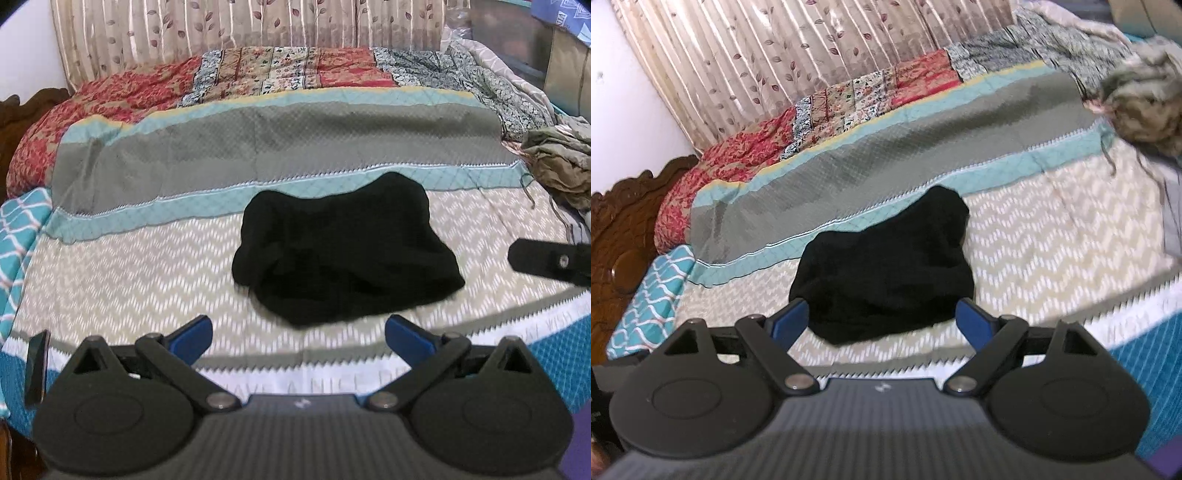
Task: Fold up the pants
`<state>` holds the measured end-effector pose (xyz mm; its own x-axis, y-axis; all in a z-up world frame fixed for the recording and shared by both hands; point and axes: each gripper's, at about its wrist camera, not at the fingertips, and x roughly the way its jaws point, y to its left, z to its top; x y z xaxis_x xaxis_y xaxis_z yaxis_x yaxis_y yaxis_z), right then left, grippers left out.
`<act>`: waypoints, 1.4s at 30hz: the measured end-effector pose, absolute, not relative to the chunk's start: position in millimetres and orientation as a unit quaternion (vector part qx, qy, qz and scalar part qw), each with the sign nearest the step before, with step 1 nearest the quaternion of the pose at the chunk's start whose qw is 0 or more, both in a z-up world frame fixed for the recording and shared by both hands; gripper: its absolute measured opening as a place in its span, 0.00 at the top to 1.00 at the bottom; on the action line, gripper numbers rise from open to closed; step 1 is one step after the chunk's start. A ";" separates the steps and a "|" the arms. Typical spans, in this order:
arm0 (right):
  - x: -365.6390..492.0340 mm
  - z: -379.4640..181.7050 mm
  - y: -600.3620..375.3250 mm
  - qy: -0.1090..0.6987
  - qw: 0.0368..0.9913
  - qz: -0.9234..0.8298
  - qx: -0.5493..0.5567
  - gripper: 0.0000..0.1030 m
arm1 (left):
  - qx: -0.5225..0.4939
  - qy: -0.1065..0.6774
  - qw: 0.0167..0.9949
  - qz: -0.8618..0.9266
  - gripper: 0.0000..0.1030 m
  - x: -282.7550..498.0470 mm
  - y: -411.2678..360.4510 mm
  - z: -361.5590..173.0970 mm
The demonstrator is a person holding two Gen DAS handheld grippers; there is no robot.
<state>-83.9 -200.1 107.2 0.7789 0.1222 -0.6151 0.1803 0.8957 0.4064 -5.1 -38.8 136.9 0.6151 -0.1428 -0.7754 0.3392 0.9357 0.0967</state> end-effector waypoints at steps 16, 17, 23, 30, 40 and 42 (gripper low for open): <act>-36.6 89.1 -206.3 0.360 0.911 -0.014 0.199 0.14 | 0.124 0.438 0.880 -0.134 0.00 38.8 -65.2 111.1; -35.1 88.2 -206.9 0.361 0.911 -0.014 0.200 0.14 | 0.125 0.439 0.879 -0.134 0.00 39.9 -66.0 109.7; -25.0 80.1 -209.3 0.371 0.906 -0.016 0.204 0.14 | 0.127 0.449 0.874 -0.136 0.00 46.6 -72.0 100.2; -18.1 72.3 -213.5 0.376 0.902 -0.016 0.212 0.14 | 0.129 0.455 0.871 -0.136 0.00 53.2 -75.7 93.0; -13.0 63.9 -213.0 0.380 0.899 -0.015 0.216 0.14 | 0.127 0.453 0.871 -0.139 0.00 57.7 -72.5 86.5; -13.8 64.5 -211.5 0.377 0.902 -0.017 0.210 0.14 | 0.126 0.451 0.873 -0.141 0.00 57.2 -71.5 86.8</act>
